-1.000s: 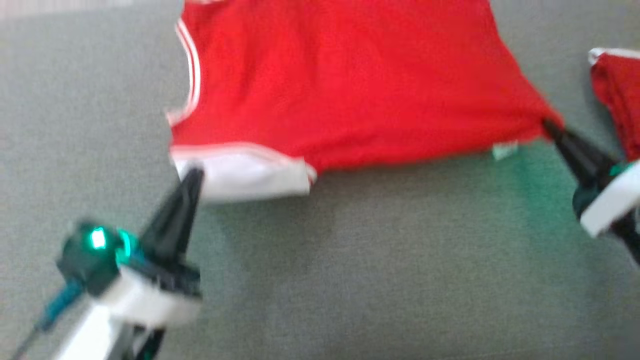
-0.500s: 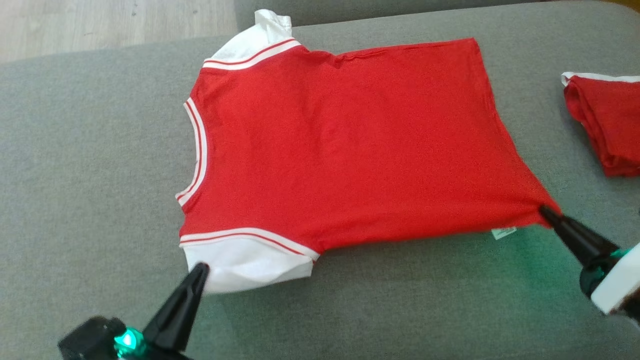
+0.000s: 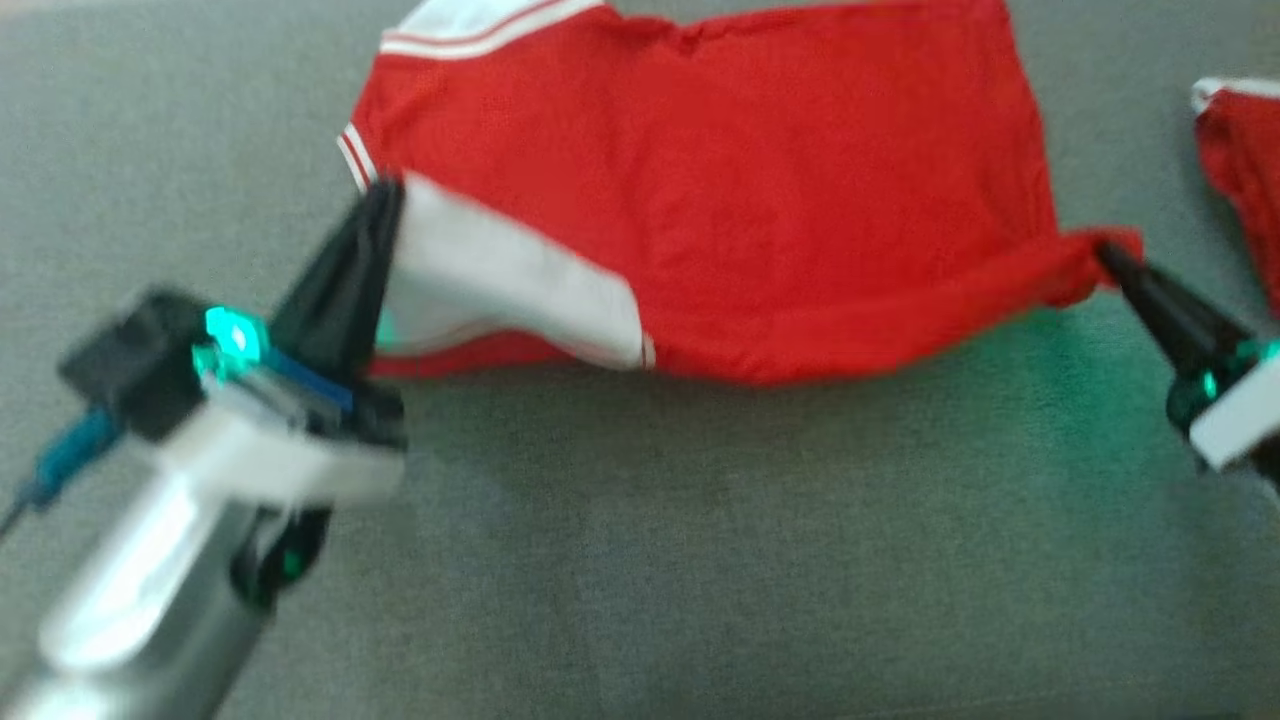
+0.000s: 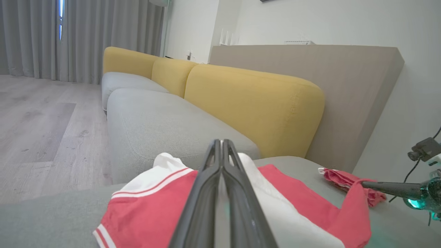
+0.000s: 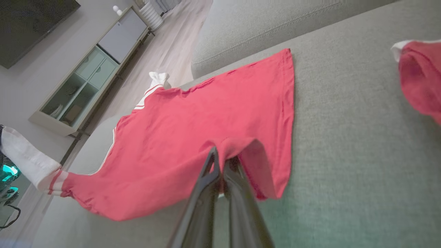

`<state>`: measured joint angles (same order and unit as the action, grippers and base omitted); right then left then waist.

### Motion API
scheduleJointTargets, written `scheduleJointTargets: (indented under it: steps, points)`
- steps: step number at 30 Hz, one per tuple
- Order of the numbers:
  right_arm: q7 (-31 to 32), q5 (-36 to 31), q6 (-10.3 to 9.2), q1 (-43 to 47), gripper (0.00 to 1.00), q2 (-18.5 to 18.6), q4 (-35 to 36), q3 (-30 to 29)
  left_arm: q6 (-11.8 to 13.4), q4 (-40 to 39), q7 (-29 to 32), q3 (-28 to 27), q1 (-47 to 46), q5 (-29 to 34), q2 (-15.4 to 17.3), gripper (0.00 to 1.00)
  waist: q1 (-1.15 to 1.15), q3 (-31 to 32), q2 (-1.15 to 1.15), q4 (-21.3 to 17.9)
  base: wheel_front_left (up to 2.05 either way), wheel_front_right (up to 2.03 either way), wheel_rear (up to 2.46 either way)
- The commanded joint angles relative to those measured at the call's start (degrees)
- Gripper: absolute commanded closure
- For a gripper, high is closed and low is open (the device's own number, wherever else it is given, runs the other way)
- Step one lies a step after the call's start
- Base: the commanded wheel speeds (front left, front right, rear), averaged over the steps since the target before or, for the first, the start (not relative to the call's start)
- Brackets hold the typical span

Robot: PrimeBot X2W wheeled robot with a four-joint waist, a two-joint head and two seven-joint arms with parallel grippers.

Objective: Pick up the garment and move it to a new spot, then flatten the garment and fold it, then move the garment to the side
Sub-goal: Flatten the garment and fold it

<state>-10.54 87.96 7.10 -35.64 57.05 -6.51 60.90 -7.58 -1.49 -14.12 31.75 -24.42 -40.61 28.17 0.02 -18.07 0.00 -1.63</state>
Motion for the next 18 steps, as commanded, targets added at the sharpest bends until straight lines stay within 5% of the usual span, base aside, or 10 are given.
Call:
scheduleJointTargets:
  steps: [1,7,9,10,11,12,13,14,15,18]
  points:
    - [1.1,0.7,0.39,-1.4,1.00,1.0,-0.8,-1.1,0.1,1.4,-0.3,-1.3,-6.1,-0.1,0.8,1.00,-0.02,-2.8,0.00,0.0,0.00,0.00,0.00]
    - [3.9,1.1,0.39,-6.3,0.85,-1.7,-4.8,-2.0,0.1,10.7,-0.8,0.8,-16.5,1.3,-1.1,1.00,-0.02,-5.3,0.00,-0.4,0.00,0.00,0.00]
    - [3.7,0.5,0.39,-7.2,0.87,-2.8,-5.9,-2.1,0.1,13.1,-0.8,-1.0,-18.2,3.3,-2.0,1.00,-0.02,-5.6,0.00,-0.7,0.00,0.00,0.00]
    - [3.5,0.2,0.39,-7.6,0.82,-3.3,-6.4,-2.0,0.1,14.0,-0.8,-2.2,-18.5,4.2,-2.6,1.00,-0.02,-5.8,0.00,-0.8,0.00,0.00,0.00]
    - [3.2,-0.1,0.39,-7.8,0.63,-3.7,-6.9,-1.9,0.1,14.9,-0.8,-3.3,-18.7,5.1,-3.1,1.00,-0.02,-5.9,0.00,-0.9,0.00,0.00,0.00]
    - [2.6,-0.5,0.39,-7.9,0.00,-4.2,-7.4,-1.9,0.1,15.5,-0.9,-4.1,-18.5,5.8,-3.5,0.91,-0.02,-6.0,0.00,-1.0,0.00,0.00,0.00]
    - [1.8,-0.9,0.39,-7.9,0.00,-4.7,-7.9,-1.8,0.1,16.0,-0.9,-5.0,-18.2,6.3,-4.0,0.46,-0.02,-6.0,0.00,-1.1,0.00,0.00,0.00]
    - [1.8,-0.9,0.39,-7.9,0.00,-4.7,-7.9,-1.8,0.1,16.0,-0.9,-5.0,-18.2,6.3,-4.0,0.46,-0.02,-6.0,0.00,-1.1,0.00,0.00,0.00]
    - [1.0,-1.2,0.39,-7.9,0.00,-5.1,-8.1,-1.7,0.1,16.4,-0.9,-6.1,-17.8,6.8,-4.5,0.00,-0.02,-5.9,0.00,-1.2,0.00,0.00,0.00]
    - [-2.0,-2.4,0.39,-6.8,0.00,-5.7,-8.7,-1.8,0.1,16.6,-0.9,-8.6,-15.0,8.1,-6.2,0.00,-0.02,-4.9,0.00,-1.2,0.00,0.00,0.00]
